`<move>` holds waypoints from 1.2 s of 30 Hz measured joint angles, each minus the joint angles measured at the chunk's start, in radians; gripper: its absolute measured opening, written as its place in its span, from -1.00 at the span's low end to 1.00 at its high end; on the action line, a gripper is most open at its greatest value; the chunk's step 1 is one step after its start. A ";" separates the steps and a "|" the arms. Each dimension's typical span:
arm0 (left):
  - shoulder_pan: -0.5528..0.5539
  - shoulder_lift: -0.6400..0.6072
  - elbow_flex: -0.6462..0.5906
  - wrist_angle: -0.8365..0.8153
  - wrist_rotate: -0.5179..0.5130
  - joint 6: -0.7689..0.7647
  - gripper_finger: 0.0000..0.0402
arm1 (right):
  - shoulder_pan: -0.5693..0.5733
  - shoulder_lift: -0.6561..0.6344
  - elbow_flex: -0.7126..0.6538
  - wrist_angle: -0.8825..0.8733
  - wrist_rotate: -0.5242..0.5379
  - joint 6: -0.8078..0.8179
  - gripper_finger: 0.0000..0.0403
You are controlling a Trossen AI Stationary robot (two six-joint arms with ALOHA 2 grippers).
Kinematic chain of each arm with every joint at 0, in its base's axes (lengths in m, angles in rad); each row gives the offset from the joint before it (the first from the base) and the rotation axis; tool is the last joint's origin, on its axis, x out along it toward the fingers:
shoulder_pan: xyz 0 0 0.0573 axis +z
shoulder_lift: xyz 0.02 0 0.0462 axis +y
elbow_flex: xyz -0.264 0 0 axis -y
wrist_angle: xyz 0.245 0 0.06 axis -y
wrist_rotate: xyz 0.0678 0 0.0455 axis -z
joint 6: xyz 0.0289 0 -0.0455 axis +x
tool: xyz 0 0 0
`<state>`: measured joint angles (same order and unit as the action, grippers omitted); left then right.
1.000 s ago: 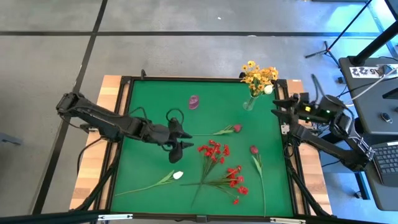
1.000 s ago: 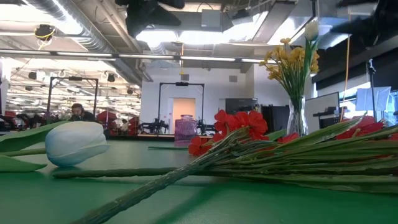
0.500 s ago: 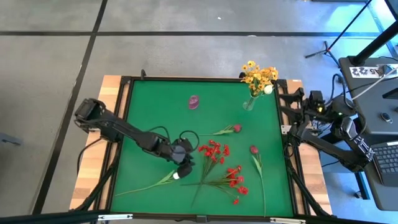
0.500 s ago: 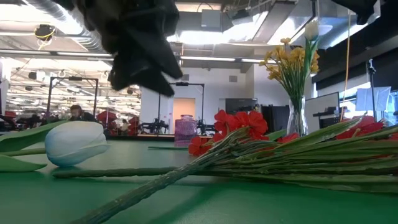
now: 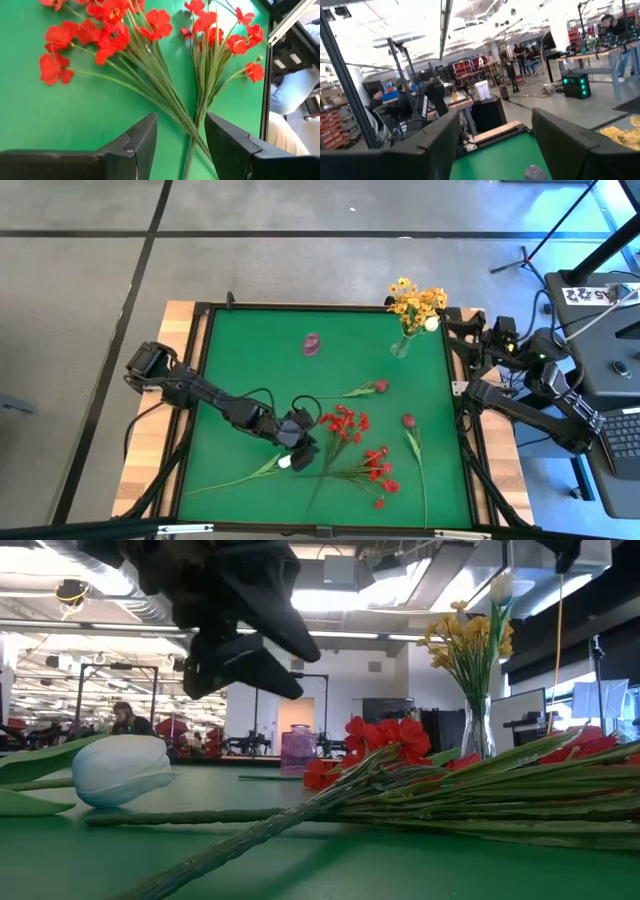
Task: Sort flowers into vase by color
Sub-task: Put the top red flowers into the pink vase
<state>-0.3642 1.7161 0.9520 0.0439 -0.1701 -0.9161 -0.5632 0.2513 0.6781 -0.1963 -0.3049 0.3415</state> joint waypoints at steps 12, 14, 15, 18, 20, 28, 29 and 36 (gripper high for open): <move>0.002 0.000 0.000 0.010 -0.035 0.054 -0.21 | 0.001 0.160 0.034 0.093 -0.028 -0.036 0.20; 0.005 0.000 0.000 0.010 -0.034 0.055 -0.21 | 0.001 0.192 0.082 0.091 -0.028 -0.049 0.20; 0.007 0.000 0.000 0.010 -0.034 0.058 -0.21 | 0.001 0.211 0.110 0.087 -0.029 -0.059 0.20; 0.012 0.005 0.000 0.012 -0.031 0.062 -0.17 | 0.001 0.274 0.211 0.021 -0.028 -0.094 0.20; 0.015 0.010 -0.001 0.008 -0.024 0.062 -0.10 | 0.001 0.324 0.272 -0.060 -0.016 -0.125 0.20; 0.024 0.082 0.012 0.009 -0.006 0.055 0.16 | 0.075 0.408 0.333 -0.243 0.282 -0.196 0.20; 0.024 0.100 0.021 0.008 0.009 0.055 0.17 | 0.107 0.405 0.334 -0.244 0.342 -0.197 0.20; 0.030 0.222 0.134 0.000 0.063 0.064 0.18 | 0.461 0.396 0.334 -0.279 0.752 -0.185 0.20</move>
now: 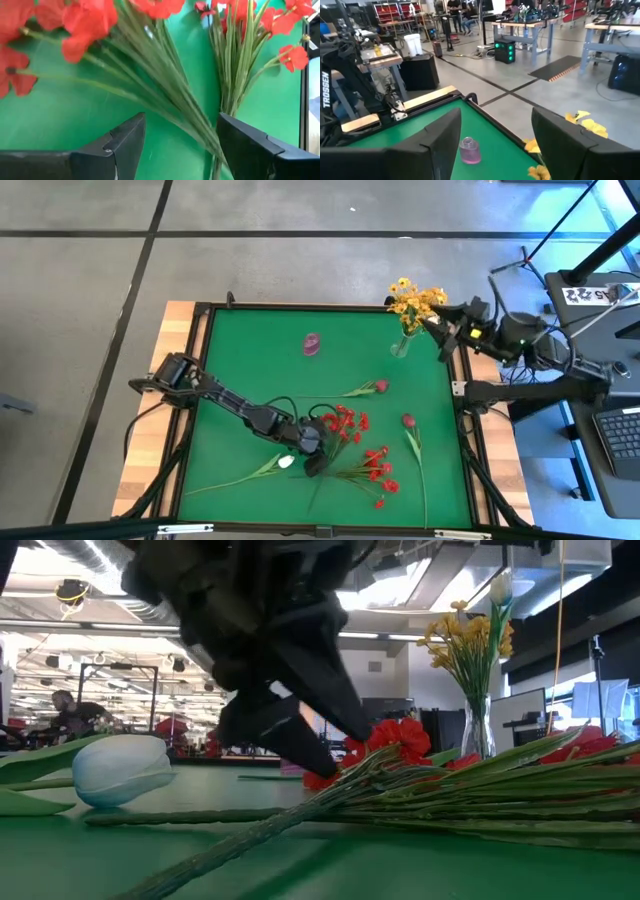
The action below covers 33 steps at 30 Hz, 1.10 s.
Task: Sort flowers into vase by color
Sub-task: Put the top red flowers into the pink vase
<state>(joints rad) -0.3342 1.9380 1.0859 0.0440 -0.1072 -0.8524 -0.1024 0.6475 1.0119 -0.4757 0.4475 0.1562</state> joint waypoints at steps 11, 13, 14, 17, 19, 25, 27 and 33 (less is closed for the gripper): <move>-0.002 0.013 0.099 -0.183 -0.048 0.015 0.19 | 0.501 0.127 0.000 -0.028 0.487 0.084 0.20; -0.002 0.013 0.099 -0.184 -0.048 -0.004 0.19 | 0.557 0.153 0.000 -0.045 0.520 0.107 0.20; -0.002 0.013 0.099 -0.184 -0.048 -0.009 0.19 | 0.580 0.164 -0.001 -0.057 0.531 0.121 0.20; -0.007 0.013 0.099 -0.175 -0.049 -0.027 0.19 | 0.634 0.173 -0.001 -0.070 0.571 0.156 0.20; -0.013 0.013 0.099 -0.163 -0.050 -0.029 0.19 | 0.666 0.168 -0.001 -0.098 0.597 0.192 0.20; -0.029 0.022 0.099 -0.135 -0.067 -0.036 0.19 | 0.741 0.126 -0.062 -0.124 0.673 0.288 0.20; -0.029 0.030 0.100 -0.133 -0.067 -0.037 0.19 | 0.754 0.110 -0.088 -0.123 0.687 0.311 0.20; -0.028 0.111 0.169 -0.129 -0.058 -0.033 0.19 | 0.764 0.074 -0.131 -0.116 0.698 0.358 0.20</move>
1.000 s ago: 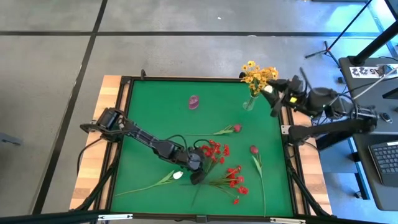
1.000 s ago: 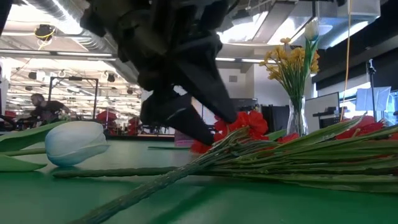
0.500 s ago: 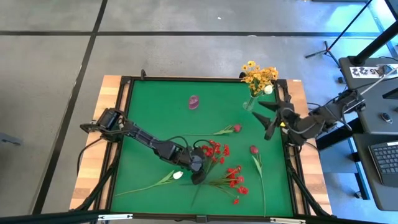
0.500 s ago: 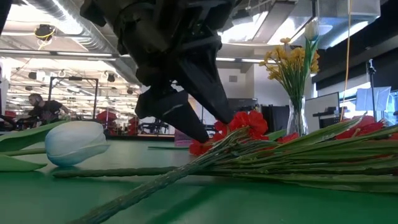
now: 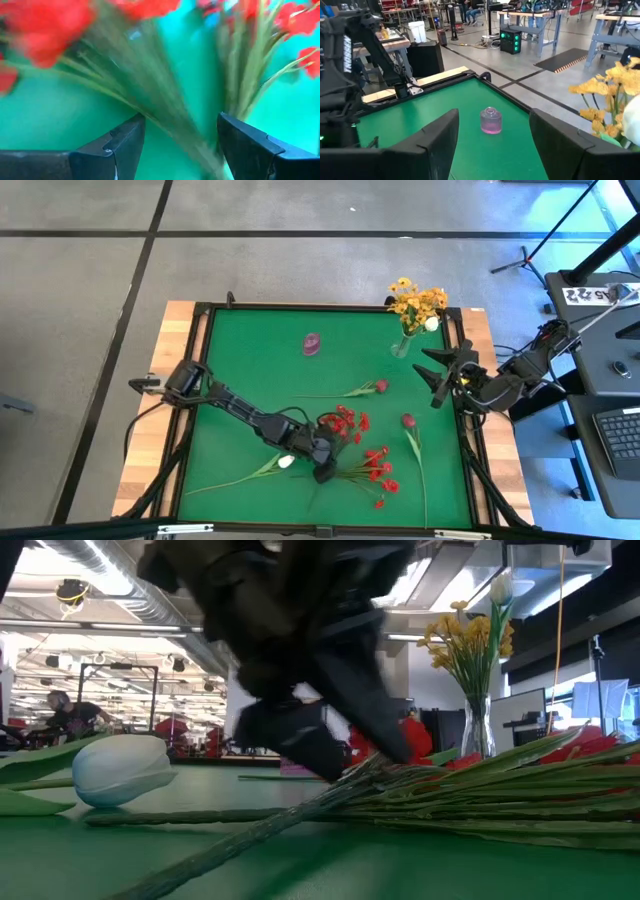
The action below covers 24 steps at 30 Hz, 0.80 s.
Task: Sort flowers into vase by color
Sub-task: Put the top red flowers into the pink vase
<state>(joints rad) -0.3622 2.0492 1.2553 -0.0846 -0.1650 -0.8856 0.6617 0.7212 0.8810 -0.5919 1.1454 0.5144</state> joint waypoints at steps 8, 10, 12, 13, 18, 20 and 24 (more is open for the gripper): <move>0.007 0.087 0.117 -0.136 -0.039 0.005 0.11 | 0.000 -0.005 -0.011 0.002 -0.010 0.009 0.20; 0.017 0.085 0.126 -0.167 -0.038 0.003 0.00 | 0.000 -0.006 -0.011 0.002 -0.014 0.009 0.20; 0.022 0.080 0.128 -0.188 -0.044 0.001 -0.15 | 0.000 -0.006 -0.011 0.002 -0.015 0.009 0.20; 0.025 0.080 0.133 -0.196 -0.046 0.002 -0.24 | 0.000 -0.006 -0.011 0.002 -0.015 0.009 0.20; 0.030 0.081 0.179 -0.215 -0.048 0.031 -0.79 | 0.000 -0.006 -0.011 0.000 -0.016 0.007 0.20; 0.030 0.081 0.222 -0.244 -0.051 0.060 -0.93 | 0.000 -0.006 -0.011 0.000 -0.021 0.005 0.20; 0.028 0.081 0.353 -0.376 -0.094 0.134 -0.93 | 0.000 -0.029 -0.011 -0.001 -0.036 0.002 0.20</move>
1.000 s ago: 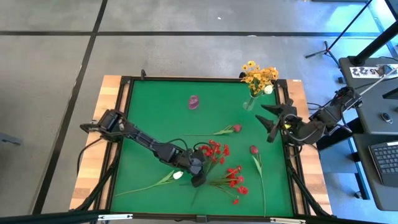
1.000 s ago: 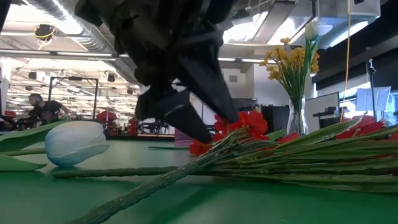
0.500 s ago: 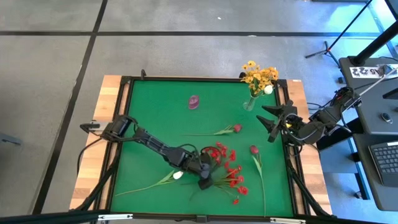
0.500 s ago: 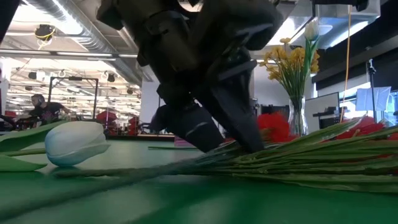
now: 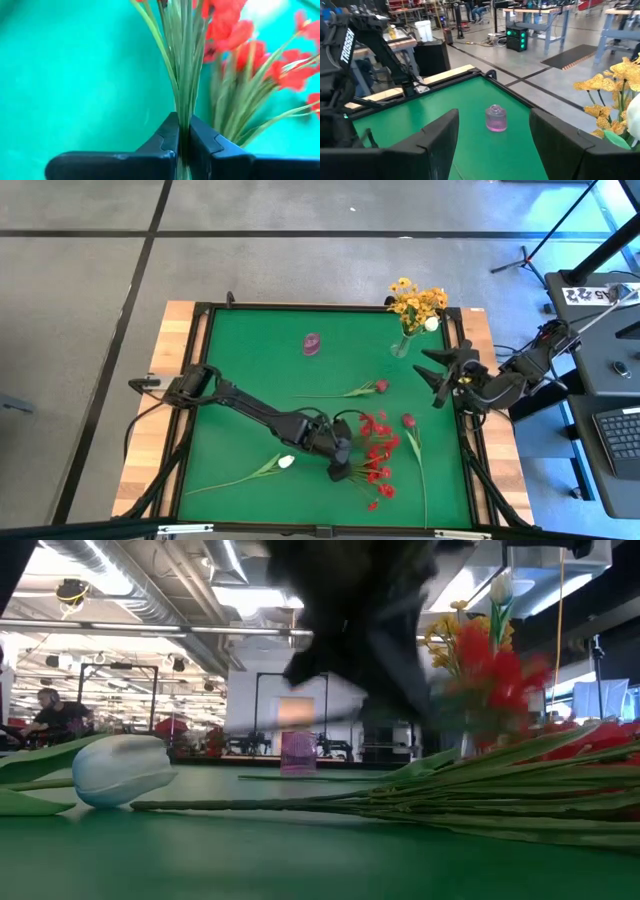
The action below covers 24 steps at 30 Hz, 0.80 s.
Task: Sort flowers into vase by color
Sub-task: Put the top red flowers into the pink vase
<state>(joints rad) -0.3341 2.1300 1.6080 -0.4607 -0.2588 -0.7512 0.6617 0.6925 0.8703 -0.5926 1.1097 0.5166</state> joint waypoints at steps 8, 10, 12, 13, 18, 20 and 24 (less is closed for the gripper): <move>-0.024 -0.003 0.299 -0.355 -0.286 0.162 -0.97 | 0.000 -0.059 0.000 0.000 -0.041 -0.029 0.20; -0.030 -0.018 0.347 -0.417 -0.363 0.203 -0.98 | 0.000 -0.076 0.000 0.001 -0.050 -0.043 0.20; -0.027 -0.053 0.359 -0.430 -0.413 0.236 -0.98 | 0.000 -0.089 0.000 0.000 -0.060 -0.054 0.20; -0.027 -0.081 0.356 -0.430 -0.422 0.248 -0.98 | 0.000 -0.096 0.000 0.001 -0.068 -0.060 0.20; -0.012 -0.212 0.303 -0.423 -0.477 0.299 -0.98 | 0.000 -0.102 -0.002 0.003 -0.086 -0.080 0.20; -0.003 -0.262 0.261 -0.377 -0.491 0.340 -0.99 | 0.000 -0.103 -0.019 0.008 -0.092 -0.085 0.20; 0.018 -0.386 0.127 -0.171 -0.501 0.441 -0.99 | 0.000 -0.103 -0.070 0.018 -0.107 -0.086 0.20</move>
<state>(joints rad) -0.3165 1.7437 1.7349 -0.6318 -0.7595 -0.3106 0.6617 0.5892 0.8003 -0.5746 1.0026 0.4306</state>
